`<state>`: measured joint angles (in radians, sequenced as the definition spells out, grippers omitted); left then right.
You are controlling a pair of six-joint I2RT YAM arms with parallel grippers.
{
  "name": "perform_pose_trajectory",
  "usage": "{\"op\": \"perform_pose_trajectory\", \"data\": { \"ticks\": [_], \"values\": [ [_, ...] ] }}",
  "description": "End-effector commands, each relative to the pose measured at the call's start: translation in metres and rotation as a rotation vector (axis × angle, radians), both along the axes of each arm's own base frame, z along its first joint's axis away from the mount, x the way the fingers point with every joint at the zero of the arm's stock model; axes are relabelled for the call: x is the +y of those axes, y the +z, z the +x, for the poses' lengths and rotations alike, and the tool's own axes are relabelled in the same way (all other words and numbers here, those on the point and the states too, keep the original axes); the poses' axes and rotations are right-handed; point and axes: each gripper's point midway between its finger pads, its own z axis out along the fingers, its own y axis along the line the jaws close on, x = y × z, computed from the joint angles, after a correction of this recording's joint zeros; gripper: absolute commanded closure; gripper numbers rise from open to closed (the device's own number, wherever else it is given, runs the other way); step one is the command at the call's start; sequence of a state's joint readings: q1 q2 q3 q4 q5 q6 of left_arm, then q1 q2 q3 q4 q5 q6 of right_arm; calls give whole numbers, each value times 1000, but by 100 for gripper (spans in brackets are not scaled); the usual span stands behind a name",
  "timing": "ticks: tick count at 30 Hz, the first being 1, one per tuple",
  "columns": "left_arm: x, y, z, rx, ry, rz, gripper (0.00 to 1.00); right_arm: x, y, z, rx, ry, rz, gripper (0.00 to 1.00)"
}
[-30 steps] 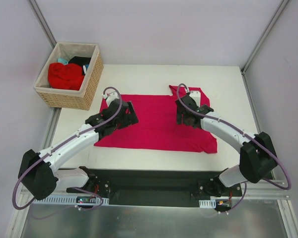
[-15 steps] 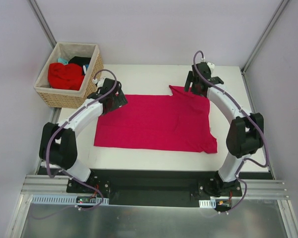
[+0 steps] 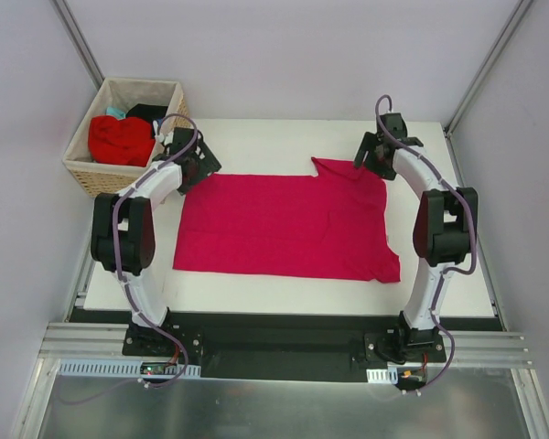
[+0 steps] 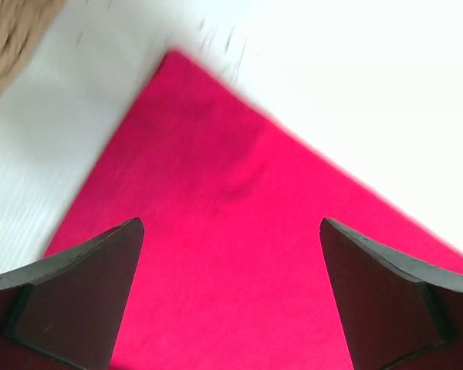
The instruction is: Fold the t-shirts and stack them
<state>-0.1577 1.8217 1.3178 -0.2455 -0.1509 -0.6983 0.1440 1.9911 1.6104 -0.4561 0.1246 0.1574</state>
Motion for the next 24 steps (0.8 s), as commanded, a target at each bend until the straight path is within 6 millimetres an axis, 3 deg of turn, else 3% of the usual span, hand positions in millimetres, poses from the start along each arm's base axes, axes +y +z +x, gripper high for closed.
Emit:
{"op": "perform_pose_trajectory", "data": {
  "ticks": [1, 5, 8, 12, 16, 21, 24],
  "values": [
    [0, 20, 44, -99, 17, -102, 1, 20, 44, 33, -146, 70, 59, 24],
    [1, 6, 54, -78, 30, -142, 1, 22, 49, 34, -144, 105, 58, 25],
    [-9, 2, 52, -66, 5, -166, 1, 26, 45, 22, -126, 108, 75, 24],
    [-33, -6, 34, -39, -52, -135, 1, 37, 26, -7, -70, 99, 75, 23],
    [-57, -1, 11, -40, -103, -98, 1, 60, 16, -37, -37, 136, 69, 21],
    [-62, 2, -18, -24, -110, -82, 1, 86, 13, -75, -1, 177, 83, 20],
    [-56, 9, -31, -27, -102, -64, 1, 86, 15, -93, 9, 167, 66, 20]
  ]
}}
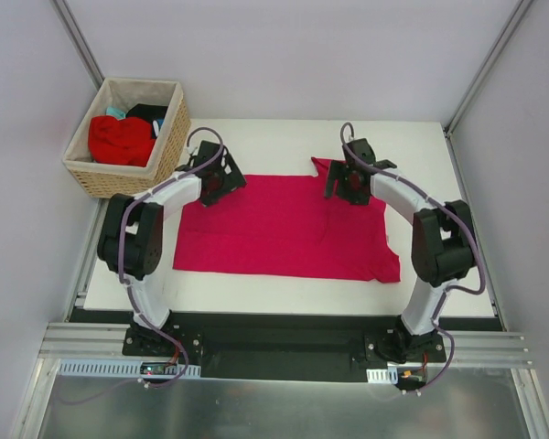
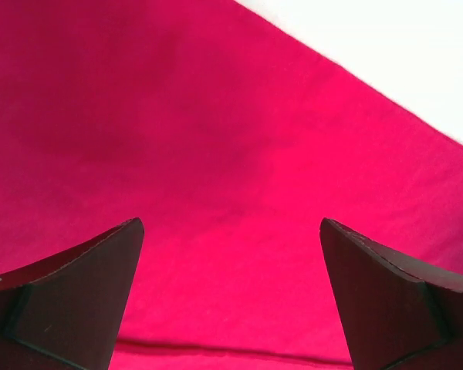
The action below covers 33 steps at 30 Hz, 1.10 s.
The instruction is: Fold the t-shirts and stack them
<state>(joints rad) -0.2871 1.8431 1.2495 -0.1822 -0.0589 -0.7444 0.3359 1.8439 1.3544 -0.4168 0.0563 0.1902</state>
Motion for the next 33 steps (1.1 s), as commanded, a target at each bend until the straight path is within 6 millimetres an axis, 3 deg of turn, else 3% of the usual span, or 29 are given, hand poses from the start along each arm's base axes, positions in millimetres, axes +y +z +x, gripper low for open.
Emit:
{"op": "perform_pose_trajectory", "data": {
  "ticks": [1, 3, 4, 7, 16, 26, 33],
  "values": [
    [19, 40, -10, -78, 52, 27, 1, -3, 28, -22, -49, -44, 2, 20],
    [24, 42, -19, -78, 59, 39, 1, -10, 31, -31, -57, -71, -16, 20],
    [26, 43, -22, -75, 60, 44, 1, -16, 20, -43, -26, -79, -31, 20],
    [30, 45, -35, -65, 66, 50, 1, -23, 15, -66, -3, -94, -30, 19],
    [30, 34, -78, -15, 67, 44, 1, -26, -8, -114, 55, -74, -55, 19],
    [27, -22, -135, 134, 49, 81, 1, -24, -35, -138, 103, -58, -76, 19],
    [33, -46, -152, 162, 71, 99, 1, -29, -48, -146, 120, -67, -98, 19]
  ]
}}
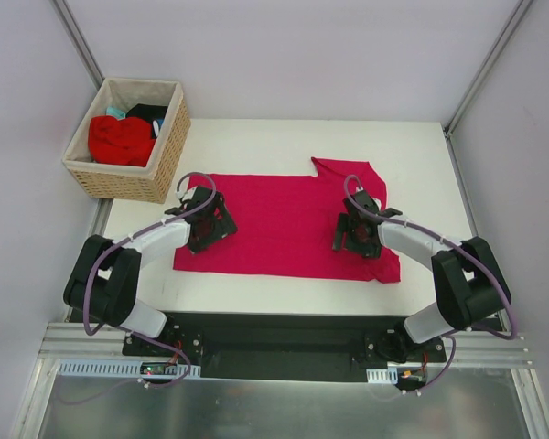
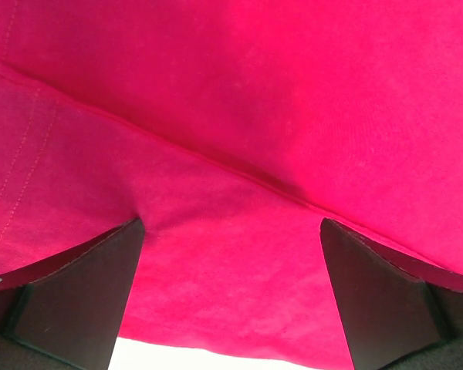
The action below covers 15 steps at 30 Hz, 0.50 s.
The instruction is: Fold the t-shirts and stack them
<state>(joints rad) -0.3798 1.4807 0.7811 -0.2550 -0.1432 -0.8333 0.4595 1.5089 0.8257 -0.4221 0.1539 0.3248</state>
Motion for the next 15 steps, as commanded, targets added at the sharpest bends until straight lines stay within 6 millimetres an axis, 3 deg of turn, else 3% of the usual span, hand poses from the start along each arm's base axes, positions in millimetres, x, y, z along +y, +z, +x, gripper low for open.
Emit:
{"op": "perform_pose_trajectory", "data": {
  "ticks": [1, 10, 15],
  "values": [
    [9, -14, -12, 18, 43, 29, 1, -2, 0, 2, -28, -28, -10, 19],
    [9, -35, -41, 61, 39, 25, 1, -17, -13, -26, 20, -81, -41, 19],
    [3, -34, -59, 53, 25, 5, 1, -27, -16, -45, 43, -100, -69, 19]
  ]
}}
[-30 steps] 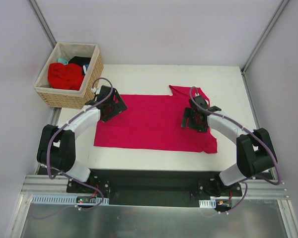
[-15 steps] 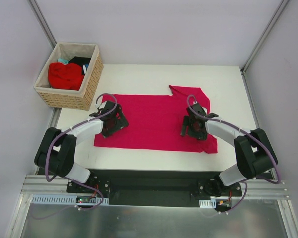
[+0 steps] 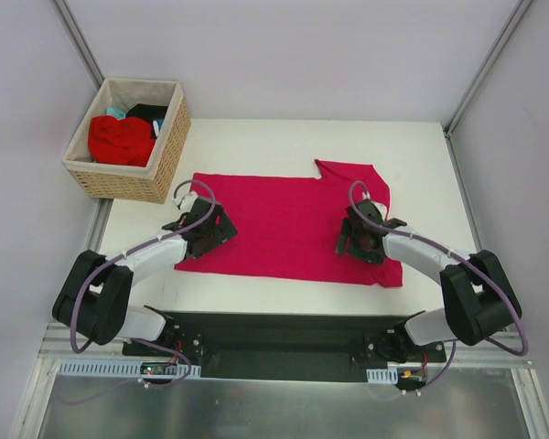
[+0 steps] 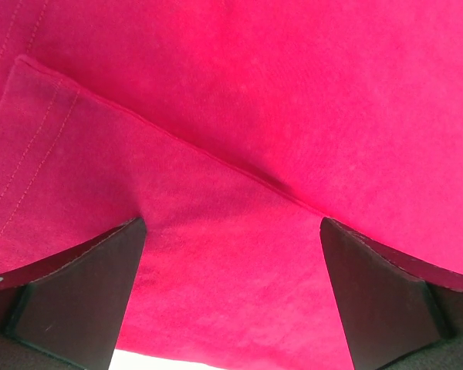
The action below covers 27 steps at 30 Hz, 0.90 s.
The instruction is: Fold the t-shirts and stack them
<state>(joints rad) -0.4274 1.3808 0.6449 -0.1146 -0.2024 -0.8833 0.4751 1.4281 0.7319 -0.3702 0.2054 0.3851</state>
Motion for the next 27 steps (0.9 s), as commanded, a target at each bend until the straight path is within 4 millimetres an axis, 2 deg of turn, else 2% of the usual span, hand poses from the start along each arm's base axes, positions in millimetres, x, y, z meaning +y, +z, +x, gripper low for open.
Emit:
{"op": "perform_pose_trajectory", "data": {
  "ticks": [1, 11, 15, 20, 24, 27],
  "values": [
    [5, -37, -60, 179, -2, 20, 1, -19, -15, -38, 102, -50, -63, 19],
    [-15, -42, -103, 220, -47, 5, 2, -25, -14, -59, 120, -69, -63, 19],
    [-20, -41, -126, 244, -65, 26, 2, -30, -12, -64, 117, -74, -73, 19],
    [-6, -37, -147, 245, -13, 36, 2, -31, -14, -76, 135, -63, -72, 19],
    [17, -36, -165, 267, 34, 80, 2, -30, -14, -83, 140, -54, -76, 19],
    [23, -28, -165, 236, 57, 77, 2, -31, -11, -86, 131, -53, -79, 19]
  ]
}}
